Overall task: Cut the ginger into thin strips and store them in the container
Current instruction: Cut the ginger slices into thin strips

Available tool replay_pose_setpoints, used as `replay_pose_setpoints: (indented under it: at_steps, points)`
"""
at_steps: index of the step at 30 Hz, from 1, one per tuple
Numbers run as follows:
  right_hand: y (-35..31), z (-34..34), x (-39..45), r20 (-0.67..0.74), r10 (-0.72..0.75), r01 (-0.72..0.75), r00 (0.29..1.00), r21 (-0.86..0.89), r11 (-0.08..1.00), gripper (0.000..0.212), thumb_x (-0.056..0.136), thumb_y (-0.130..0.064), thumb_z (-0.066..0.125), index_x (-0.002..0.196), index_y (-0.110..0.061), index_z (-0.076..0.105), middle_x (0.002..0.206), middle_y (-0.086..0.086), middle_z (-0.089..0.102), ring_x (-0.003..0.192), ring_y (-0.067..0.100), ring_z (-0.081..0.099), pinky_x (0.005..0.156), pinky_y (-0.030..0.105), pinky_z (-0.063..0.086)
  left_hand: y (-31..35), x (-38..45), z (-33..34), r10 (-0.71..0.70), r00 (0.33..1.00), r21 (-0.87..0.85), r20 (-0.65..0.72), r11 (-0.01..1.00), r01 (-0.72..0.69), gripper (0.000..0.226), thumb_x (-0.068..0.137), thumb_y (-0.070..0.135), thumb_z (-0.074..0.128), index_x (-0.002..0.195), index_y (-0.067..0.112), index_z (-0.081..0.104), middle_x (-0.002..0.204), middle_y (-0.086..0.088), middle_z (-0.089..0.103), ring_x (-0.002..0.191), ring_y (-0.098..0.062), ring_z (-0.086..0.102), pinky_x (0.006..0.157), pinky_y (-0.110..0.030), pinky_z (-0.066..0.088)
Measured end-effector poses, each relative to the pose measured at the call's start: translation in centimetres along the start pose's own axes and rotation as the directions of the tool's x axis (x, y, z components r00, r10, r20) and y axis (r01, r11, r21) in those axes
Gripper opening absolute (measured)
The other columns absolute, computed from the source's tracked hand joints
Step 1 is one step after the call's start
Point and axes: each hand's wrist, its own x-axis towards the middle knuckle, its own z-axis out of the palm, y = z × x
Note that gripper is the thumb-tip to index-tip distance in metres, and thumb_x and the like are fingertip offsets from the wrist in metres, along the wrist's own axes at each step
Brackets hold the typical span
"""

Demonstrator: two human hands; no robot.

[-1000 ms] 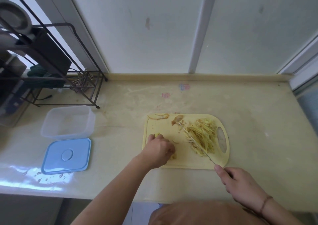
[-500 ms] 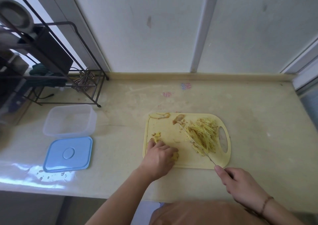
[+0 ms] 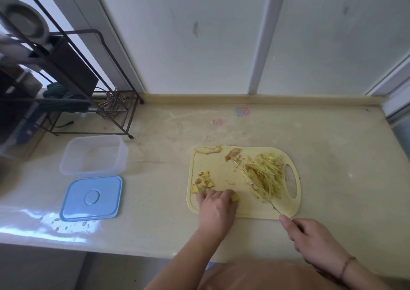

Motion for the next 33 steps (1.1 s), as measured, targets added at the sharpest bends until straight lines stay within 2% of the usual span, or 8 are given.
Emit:
replay_pose_setpoints:
  at_steps: [5, 9, 12, 15, 18, 24, 30, 33]
  points:
    - [-0.2, 0.0, -0.1, 0.007, -0.008, 0.008, 1.000, 0.012, 1.000, 0.054, 0.091, -0.058, 0.048, 0.058, -0.016, 0.046, 0.046, -0.003, 0.042, 0.042, 0.009, 0.037, 0.055, 0.033, 0.037, 0.3, 0.7, -0.8, 0.077, 0.996, -0.064, -0.037, 0.995, -0.079, 0.028, 0.081, 0.043, 0.056, 0.092, 0.026, 0.075, 0.076, 0.012, 0.069, 0.076, -0.018, 0.065, 0.072, -0.039, 0.047]
    - [-0.2, -0.2, -0.2, 0.012, 0.005, -0.006, 1.000, 0.017, 1.000, 0.053, 0.091, -0.058, 0.049, 0.058, -0.016, 0.046, 0.045, -0.003, 0.042, 0.042, 0.009, 0.037, 0.056, 0.033, 0.037, -5.0, 3.3, -3.3, 0.128, 0.978, -0.051, -0.167, 0.989, -0.138, 0.023, 0.078, 0.016, 0.061, 0.095, 0.022, 0.077, 0.094, 0.005, 0.072, 0.086, -0.030, 0.064, 0.071, -0.041, 0.047]
    - [-0.1, -0.2, -0.3, 0.017, 0.013, -0.013, 1.000, 0.017, 1.000, 0.053, 0.092, -0.058, 0.048, 0.059, -0.016, 0.046, 0.046, -0.004, 0.042, 0.044, 0.009, 0.038, 0.056, 0.032, 0.037, -7.4, 5.1, -5.3, 0.091, 0.996, 0.045, -0.003, 0.995, -0.091, 0.034, 0.083, 0.006, 0.064, 0.110, 0.022, 0.076, 0.112, 0.002, 0.071, 0.104, -0.034, 0.060, 0.084, -0.045, 0.041]
    - [0.0, -0.2, -0.4, 0.015, 0.014, -0.014, 1.000, 0.012, 1.000, 0.054, 0.091, -0.059, 0.048, 0.058, -0.017, 0.046, 0.046, -0.003, 0.043, 0.044, 0.009, 0.039, 0.057, 0.032, 0.038, -7.4, 6.2, -6.1, 0.066, 0.986, 0.116, 0.151, 0.990, -0.084, 0.031, 0.099, 0.022, 0.057, 0.128, 0.029, 0.067, 0.127, 0.009, 0.065, 0.119, -0.024, 0.049, 0.094, -0.038, 0.029]
    - [-0.1, -0.2, -0.4, 0.018, 0.006, -0.006, 1.000, 0.003, 1.000, 0.055, 0.088, -0.062, 0.047, 0.058, -0.017, 0.046, 0.046, -0.003, 0.043, 0.044, 0.009, 0.039, 0.057, 0.033, 0.039, -6.0, 7.0, -6.0, -0.024, 0.985, 0.152, 0.169, 0.988, -0.002, 0.032, 0.099, 0.030, 0.054, 0.129, 0.030, 0.064, 0.118, 0.011, 0.068, 0.117, -0.020, 0.047, 0.092, -0.035, 0.025]
    - [-0.2, -0.2, -0.5, 0.022, -0.007, 0.007, 1.000, -0.006, 1.000, 0.059, 0.078, -0.071, 0.039, 0.059, -0.016, 0.045, 0.046, -0.003, 0.041, 0.044, 0.009, 0.038, 0.055, 0.032, 0.036, -3.8, 8.0, -5.1, -0.290, 0.948, 0.094, 0.133, 0.956, 0.279, 0.037, 0.088, 0.011, 0.051, 0.118, 0.024, 0.067, 0.098, 0.004, 0.069, 0.102, -0.022, 0.053, 0.082, -0.033, 0.023]
    - [0.1, -0.3, -0.5, 0.008, -0.013, 0.013, 1.000, -0.011, 1.000, 0.055, 0.089, -0.062, 0.046, 0.059, -0.016, 0.046, 0.046, -0.004, 0.042, 0.044, 0.008, 0.038, 0.056, 0.032, 0.038, -2.8, 8.1, -5.5, -0.230, 0.954, 0.153, 0.190, 0.967, 0.203, 0.032, 0.094, 0.010, 0.049, 0.111, 0.027, 0.069, 0.104, 0.005, 0.064, 0.107, -0.022, 0.046, 0.083, -0.034, 0.023]
    - [0.1, -0.4, -0.3, 0.015, -0.012, 0.013, 1.000, -0.014, 1.000, 0.054, 0.091, -0.060, 0.046, 0.059, -0.016, 0.047, 0.046, -0.004, 0.043, 0.043, 0.008, 0.038, 0.055, 0.031, 0.037, -1.9, 7.1, -5.6, -0.187, 0.972, 0.063, 0.139, 0.982, 0.180, 0.021, 0.098, 0.017, 0.054, 0.106, 0.027, 0.071, 0.100, 0.008, 0.068, 0.106, -0.021, 0.049, 0.086, -0.034, 0.028]
